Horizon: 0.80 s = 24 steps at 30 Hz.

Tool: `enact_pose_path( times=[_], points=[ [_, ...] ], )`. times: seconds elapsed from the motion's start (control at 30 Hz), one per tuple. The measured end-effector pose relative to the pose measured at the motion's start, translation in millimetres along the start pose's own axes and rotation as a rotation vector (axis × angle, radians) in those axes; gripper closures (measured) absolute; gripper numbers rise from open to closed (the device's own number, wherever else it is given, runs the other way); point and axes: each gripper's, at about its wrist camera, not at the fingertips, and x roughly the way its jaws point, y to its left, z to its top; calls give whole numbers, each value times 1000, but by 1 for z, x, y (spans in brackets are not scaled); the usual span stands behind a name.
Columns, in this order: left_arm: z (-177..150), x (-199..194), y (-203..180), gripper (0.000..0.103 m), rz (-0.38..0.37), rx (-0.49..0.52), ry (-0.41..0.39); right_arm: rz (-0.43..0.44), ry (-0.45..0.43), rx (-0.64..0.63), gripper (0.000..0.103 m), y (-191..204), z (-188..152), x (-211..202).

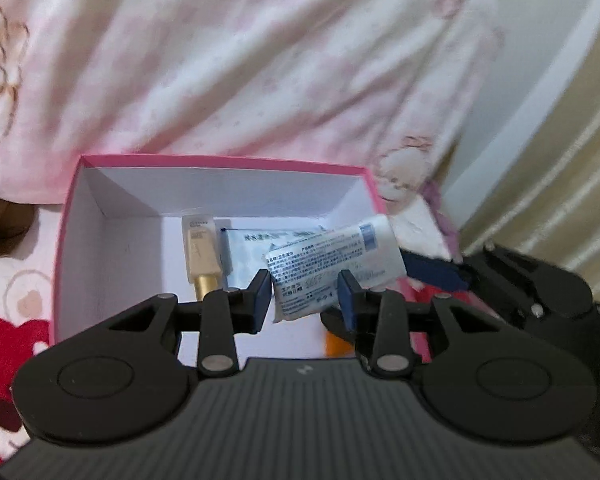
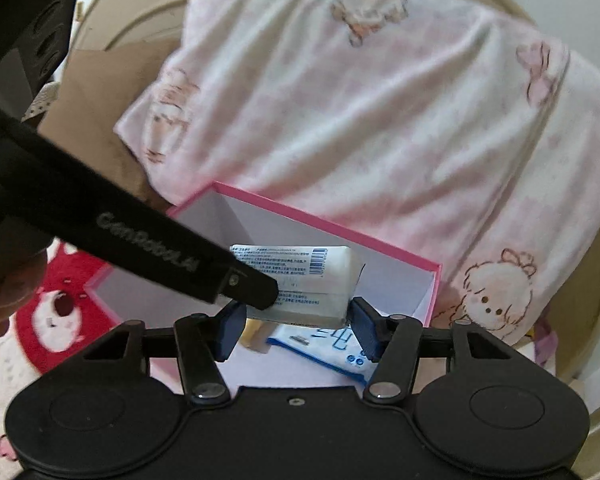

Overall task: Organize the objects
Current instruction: 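Carry the soap bar into the pink box and open the left gripper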

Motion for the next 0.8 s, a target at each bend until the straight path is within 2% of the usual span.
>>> enact_pose_path(
  times=[0.13,0.2,0.37,0.57,0.67,0.77,0.8],
  points=[
    [8,45,12,70,23,-27,47,37,60,102,47,-28,-6,46],
    [12,65,16,70,58,-39,70,55,100,157,54,-39,-10,66],
    [23,98,27,66,73,-67,87,1,145,113,61,-38,-7,94],
    [24,121,42,65,64,-118,94,-65,241,16,62,-22,-3,112],
    [21,129,45,62,60,-152,95,-134,242,-22,64,-17,-3,113],
    [20,122,40,60,97,-131,78,-124,224,-34,64,-14,-7,102],
    [20,117,36,60,105,-104,85,-107,212,-30,60,-14,-9,93]
  ],
)
